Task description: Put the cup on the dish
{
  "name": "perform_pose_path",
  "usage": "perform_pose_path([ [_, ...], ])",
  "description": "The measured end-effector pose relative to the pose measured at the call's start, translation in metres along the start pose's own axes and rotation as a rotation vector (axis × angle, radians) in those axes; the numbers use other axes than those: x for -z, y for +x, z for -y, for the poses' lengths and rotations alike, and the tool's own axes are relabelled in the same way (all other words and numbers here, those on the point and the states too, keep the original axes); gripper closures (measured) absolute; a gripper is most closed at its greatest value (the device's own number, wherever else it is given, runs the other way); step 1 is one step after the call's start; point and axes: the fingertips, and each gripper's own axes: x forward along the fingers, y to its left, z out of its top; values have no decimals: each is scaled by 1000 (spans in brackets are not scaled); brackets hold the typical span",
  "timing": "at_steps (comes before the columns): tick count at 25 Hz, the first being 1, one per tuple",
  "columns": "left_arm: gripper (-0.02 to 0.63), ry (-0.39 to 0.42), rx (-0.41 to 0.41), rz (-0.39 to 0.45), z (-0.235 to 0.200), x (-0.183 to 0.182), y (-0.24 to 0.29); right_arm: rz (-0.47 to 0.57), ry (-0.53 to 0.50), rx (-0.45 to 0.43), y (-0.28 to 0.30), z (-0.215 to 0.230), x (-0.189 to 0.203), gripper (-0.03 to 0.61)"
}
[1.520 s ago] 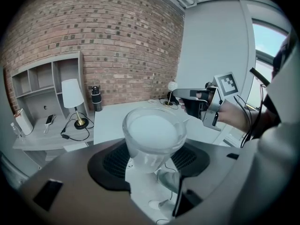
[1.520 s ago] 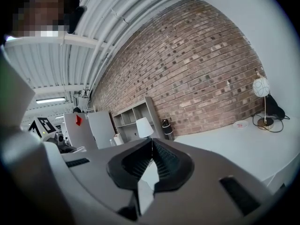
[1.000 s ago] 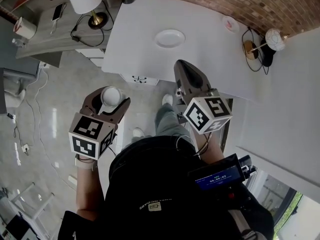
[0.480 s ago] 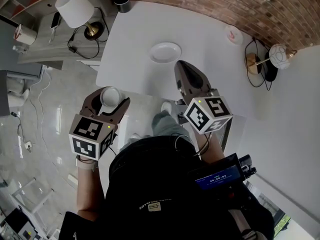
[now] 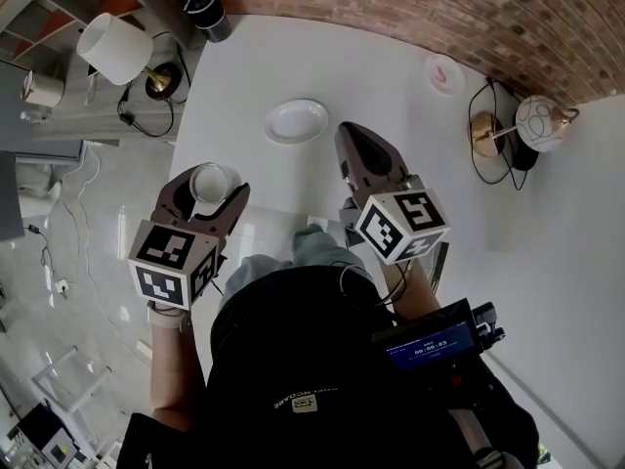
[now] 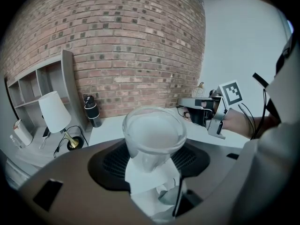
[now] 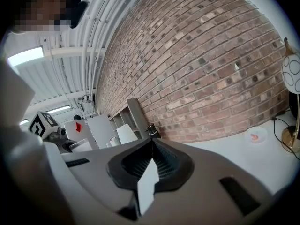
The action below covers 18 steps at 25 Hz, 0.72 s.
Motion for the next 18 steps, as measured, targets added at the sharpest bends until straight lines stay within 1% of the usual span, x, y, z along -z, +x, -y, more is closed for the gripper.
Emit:
perform_pose_path([
  [6,345,16,11,-20,5,-14,22,-2,35,18,1,23,-2,574],
  [8,345,22,25,-23,3,-19,29,0,39,31,0,28,-4,574],
  [12,345,34,74,-27,-1,-29,47,13,37,66,0,39,-7,574],
  [18,345,109,179,-37,-7,-44,84,12,38,147,3,48,-4,574],
])
